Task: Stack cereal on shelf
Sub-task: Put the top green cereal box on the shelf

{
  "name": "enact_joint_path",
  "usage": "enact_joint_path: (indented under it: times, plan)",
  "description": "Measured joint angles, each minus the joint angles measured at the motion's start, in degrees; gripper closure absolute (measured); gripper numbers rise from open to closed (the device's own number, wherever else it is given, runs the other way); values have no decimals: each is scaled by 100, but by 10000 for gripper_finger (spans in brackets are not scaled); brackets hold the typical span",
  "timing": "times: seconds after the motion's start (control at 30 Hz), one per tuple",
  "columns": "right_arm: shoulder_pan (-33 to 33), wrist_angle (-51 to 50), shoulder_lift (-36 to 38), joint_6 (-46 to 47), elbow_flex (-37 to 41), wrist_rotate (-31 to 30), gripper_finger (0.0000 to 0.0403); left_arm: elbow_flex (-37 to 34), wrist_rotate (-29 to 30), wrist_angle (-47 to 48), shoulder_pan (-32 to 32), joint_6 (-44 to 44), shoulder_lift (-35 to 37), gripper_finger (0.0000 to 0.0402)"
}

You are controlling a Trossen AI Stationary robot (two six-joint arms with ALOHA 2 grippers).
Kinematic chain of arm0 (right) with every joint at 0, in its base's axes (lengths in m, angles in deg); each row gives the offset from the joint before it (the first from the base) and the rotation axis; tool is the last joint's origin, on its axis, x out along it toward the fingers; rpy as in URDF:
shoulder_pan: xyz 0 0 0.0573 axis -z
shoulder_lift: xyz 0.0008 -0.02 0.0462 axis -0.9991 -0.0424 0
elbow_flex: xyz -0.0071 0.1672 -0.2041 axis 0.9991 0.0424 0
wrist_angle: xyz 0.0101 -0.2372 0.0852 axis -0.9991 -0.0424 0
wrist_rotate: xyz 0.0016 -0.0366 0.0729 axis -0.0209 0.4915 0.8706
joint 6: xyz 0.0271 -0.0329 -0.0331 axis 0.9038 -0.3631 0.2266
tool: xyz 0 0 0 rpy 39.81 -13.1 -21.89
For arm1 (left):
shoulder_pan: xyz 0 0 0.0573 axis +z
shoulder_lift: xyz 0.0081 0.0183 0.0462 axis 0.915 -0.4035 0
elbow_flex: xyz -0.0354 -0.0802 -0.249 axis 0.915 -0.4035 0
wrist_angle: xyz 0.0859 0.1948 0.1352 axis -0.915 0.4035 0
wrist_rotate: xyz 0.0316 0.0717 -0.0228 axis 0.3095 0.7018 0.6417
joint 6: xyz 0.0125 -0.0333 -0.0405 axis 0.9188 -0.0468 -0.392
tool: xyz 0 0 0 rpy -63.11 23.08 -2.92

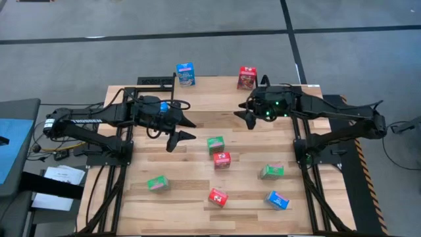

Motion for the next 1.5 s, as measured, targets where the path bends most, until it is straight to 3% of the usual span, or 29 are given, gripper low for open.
enact_joint_path:
  times: [0.27, 0.47, 0.73, 0.97, 1.07, 1.5]
  plan:
    - [-308, 0, -23, 0, 0, 9, 137, 0, 778, -2, 2, 136, 0, 178]
    - [-448, 2, -23, 2, 0, 8, 137, 0, 438, -7, 2, 469, 0, 161]
    - [-631, -4, -2, 2, 0, 31, 137, 0, 263, -123, 2, 603, 0, 87]
    - [-740, 135, 156, 358, -2, 804, 137, 0, 319, -615, 0, 513, 0, 35]
    - [-794, 178, 254, 413, 4, 1123, 137, 0, 479, -772, -51, 454, 0, 28]
    - [-1566, 869, 747, 161, -2, 1143, 137, 0, 514, -807, -599, 322, -76, 27]
